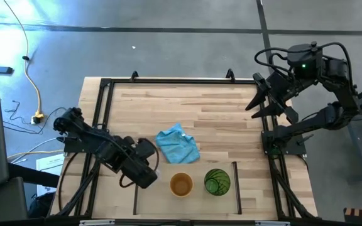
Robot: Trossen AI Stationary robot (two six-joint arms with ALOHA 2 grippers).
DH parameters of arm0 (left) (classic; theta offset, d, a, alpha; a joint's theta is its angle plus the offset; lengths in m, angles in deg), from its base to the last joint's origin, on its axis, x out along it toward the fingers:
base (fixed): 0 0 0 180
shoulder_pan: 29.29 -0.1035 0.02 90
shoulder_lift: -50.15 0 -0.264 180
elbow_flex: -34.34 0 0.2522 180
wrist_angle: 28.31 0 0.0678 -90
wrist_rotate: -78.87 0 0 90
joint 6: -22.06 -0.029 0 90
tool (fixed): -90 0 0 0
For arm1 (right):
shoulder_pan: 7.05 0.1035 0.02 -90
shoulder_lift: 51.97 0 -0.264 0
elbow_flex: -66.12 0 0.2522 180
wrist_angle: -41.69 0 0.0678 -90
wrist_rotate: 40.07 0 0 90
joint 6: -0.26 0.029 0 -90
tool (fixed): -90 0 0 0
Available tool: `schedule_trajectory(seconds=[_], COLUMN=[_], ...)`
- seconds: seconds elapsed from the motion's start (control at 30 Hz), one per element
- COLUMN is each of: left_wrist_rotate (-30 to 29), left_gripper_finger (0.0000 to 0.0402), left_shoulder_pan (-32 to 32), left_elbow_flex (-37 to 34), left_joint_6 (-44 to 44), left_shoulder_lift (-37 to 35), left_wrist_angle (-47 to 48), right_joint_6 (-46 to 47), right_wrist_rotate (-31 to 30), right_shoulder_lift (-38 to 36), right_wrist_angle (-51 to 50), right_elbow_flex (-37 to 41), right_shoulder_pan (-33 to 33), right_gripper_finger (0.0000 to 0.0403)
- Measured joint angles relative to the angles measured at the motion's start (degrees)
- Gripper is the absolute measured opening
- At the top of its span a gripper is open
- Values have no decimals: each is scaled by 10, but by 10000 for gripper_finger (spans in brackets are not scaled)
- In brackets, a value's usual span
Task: Stack small to large cups/mugs on shelf
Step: Put the transparent mug on the shelf
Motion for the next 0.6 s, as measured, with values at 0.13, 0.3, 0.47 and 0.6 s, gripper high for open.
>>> schedule_trajectory(seconds=[0.13,0.3,0.47,0.6], left_wrist_rotate=[10,11,9,8], left_gripper_finger=[0,0,0,0], left_shoulder_pan=[2,6,14,21], left_elbow_flex=[0,0,0,0], left_joint_6=[-1,19,28,34], left_shoulder_lift=[10,10,13,19], left_wrist_angle=[0,0,-17,-25], right_joint_6=[0,0,-3,-11], right_wrist_rotate=[-9,-10,-10,-10], right_shoulder_lift=[0,0,0,0], right_wrist_angle=[0,-5,-9,-9], right_elbow_flex=[0,0,0,0], right_shoulder_pan=[0,0,0,0], right_gripper_finger=[135,135,135,135])
